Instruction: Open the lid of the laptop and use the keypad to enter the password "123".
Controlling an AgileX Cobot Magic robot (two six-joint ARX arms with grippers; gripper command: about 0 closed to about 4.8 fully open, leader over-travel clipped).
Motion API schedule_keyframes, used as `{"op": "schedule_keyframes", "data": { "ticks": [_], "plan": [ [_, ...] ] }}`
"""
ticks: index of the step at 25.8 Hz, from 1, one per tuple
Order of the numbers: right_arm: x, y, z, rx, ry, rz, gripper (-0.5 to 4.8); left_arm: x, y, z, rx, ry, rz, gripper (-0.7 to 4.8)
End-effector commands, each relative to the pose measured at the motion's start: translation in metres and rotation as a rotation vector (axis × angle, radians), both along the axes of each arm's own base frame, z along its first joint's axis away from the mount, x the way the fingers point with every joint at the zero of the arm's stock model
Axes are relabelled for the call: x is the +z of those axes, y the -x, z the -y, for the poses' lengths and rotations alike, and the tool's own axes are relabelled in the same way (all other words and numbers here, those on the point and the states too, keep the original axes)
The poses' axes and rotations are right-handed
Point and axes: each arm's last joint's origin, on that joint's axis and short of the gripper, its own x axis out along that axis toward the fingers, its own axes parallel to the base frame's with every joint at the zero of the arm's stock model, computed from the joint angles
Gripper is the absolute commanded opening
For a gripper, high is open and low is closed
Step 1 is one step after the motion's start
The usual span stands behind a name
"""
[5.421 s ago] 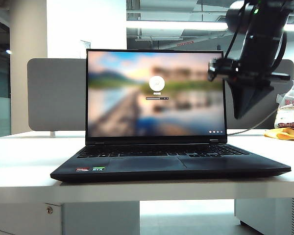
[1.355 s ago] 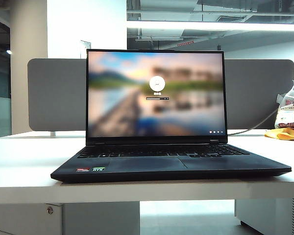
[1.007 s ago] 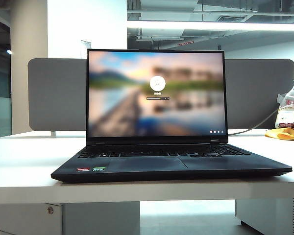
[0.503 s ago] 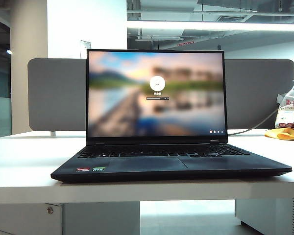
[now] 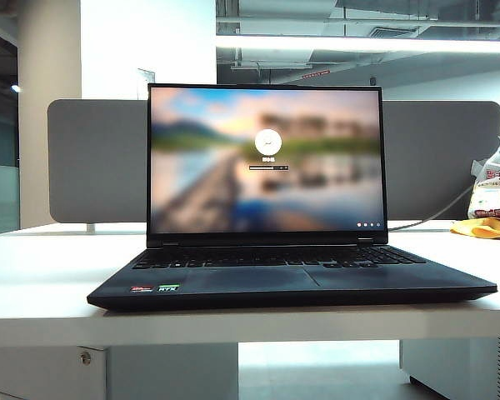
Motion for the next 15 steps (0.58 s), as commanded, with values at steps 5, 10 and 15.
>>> {"op": "schedule_keyframes", "data": {
  "ticks": [5, 10, 15],
  "plan": [
    [0.001, 0.0, 0.0, -0.002, 0.002, 0.016, -0.05, -0.041, -0.029, -0.01, 0.146, 0.116, 0.239, -0.03],
    [0.001, 0.0, 0.0, -0.001, 0.002, 0.017, -0.05, -0.085, -0.04, -0.019, 0.21, 0.118, 0.207, -0.03],
    [0.001, 0.0, 0.0, -0.001, 0.002, 0.017, -0.05, -0.124, -0.042, -0.026, 0.273, 0.156, 0.2, -0.03]
  ]
}}
